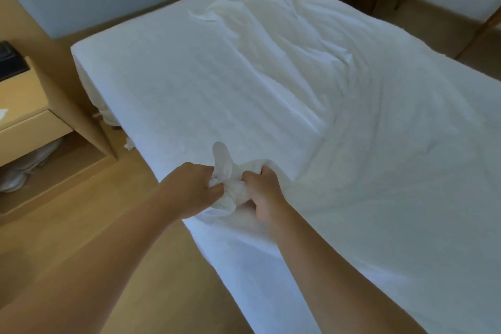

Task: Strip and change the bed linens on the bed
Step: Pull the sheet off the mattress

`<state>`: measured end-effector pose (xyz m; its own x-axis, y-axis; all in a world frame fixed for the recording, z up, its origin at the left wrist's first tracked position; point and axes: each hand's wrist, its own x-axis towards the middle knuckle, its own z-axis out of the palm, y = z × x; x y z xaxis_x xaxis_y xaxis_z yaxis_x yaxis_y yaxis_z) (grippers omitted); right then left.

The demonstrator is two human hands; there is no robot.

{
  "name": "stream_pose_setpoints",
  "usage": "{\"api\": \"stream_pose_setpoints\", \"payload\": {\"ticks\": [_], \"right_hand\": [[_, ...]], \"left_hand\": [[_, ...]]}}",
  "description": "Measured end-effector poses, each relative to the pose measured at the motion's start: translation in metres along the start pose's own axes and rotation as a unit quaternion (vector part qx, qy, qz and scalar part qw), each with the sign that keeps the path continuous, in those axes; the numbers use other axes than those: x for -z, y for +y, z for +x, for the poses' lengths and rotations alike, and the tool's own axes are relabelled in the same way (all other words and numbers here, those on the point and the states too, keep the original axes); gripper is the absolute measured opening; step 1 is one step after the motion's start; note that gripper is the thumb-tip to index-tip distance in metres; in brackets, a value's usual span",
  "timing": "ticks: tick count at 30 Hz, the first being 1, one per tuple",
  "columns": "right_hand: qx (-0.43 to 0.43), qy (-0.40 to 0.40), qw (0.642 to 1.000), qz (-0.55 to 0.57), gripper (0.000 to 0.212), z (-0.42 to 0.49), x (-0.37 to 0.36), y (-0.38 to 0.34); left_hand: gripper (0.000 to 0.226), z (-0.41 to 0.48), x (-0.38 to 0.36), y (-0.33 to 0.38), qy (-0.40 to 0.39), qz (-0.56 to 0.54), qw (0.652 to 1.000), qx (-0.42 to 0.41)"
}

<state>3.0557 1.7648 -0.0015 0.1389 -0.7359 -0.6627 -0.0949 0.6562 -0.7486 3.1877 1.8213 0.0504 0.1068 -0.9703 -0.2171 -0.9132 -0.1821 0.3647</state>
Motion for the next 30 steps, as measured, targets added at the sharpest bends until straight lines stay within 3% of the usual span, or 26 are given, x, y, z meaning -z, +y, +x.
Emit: {"api": "stream_pose_setpoints", "payload": {"ticks": [5, 11, 13, 21, 30], "right_hand": [[0.067, 0.011, 0.997, 0.045, 0.021, 0.035, -0.115, -0.031], [0.126, -0.019, 0.99, 0.061, 0.057, 0.07, -0.272, -0.089], [0.127, -0.022, 0.989, 0.069, 0.061, 0.088, -0.309, -0.11], [0.152, 0.004, 0.984, 0.088, 0.061, 0.199, -0.404, -0.211], [0.169, -0.037, 0.98, 0.093, 0.066, 0.328, -0.518, -0.339]], "left_hand": [[0.041, 0.049, 0.058, -0.108, 0.035, -0.007, 0.999, -0.004], [0.036, 0.113, 0.141, -0.245, 0.057, -0.029, 0.997, 0.034], [0.036, 0.139, 0.162, -0.28, 0.057, -0.031, 0.997, 0.038], [0.036, 0.29, 0.235, -0.365, 0.071, 0.009, 0.997, 0.011], [0.038, 0.464, 0.336, -0.465, 0.114, 0.076, 0.99, 0.023]]}}
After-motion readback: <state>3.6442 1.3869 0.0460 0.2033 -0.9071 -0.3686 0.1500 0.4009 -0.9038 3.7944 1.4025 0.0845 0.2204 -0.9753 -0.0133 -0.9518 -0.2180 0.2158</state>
